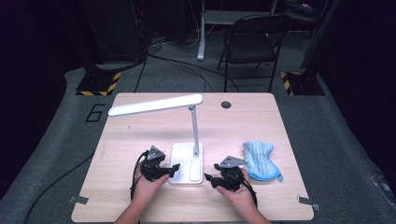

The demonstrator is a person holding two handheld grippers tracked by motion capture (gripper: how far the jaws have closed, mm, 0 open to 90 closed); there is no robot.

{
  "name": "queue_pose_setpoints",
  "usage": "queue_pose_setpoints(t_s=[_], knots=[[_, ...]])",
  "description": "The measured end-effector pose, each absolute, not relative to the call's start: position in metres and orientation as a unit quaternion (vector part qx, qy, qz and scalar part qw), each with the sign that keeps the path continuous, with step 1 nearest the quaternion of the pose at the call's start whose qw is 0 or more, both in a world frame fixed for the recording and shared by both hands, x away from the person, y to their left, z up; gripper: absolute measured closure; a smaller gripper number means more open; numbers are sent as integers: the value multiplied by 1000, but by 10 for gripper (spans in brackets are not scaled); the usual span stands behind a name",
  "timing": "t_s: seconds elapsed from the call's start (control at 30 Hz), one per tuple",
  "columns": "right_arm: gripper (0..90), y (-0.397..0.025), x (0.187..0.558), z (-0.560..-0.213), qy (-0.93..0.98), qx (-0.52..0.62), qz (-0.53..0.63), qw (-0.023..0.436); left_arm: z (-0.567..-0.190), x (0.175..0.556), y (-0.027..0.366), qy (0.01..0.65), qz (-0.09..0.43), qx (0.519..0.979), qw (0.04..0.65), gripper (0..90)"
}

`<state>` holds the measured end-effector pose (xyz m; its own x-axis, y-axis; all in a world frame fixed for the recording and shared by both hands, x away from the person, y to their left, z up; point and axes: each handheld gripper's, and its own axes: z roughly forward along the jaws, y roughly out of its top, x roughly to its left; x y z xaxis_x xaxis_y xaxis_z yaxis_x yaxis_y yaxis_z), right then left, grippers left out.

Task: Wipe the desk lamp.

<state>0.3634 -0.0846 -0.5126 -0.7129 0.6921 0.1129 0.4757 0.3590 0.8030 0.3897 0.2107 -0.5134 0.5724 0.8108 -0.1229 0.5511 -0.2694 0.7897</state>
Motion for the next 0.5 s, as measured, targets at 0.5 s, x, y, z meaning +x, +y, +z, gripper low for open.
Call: queue_pose_setpoints(t_s=[0.5], knots=[[329,-50,365,-515,825,341,435,120,-520,393,216,454,118,776,421,197]])
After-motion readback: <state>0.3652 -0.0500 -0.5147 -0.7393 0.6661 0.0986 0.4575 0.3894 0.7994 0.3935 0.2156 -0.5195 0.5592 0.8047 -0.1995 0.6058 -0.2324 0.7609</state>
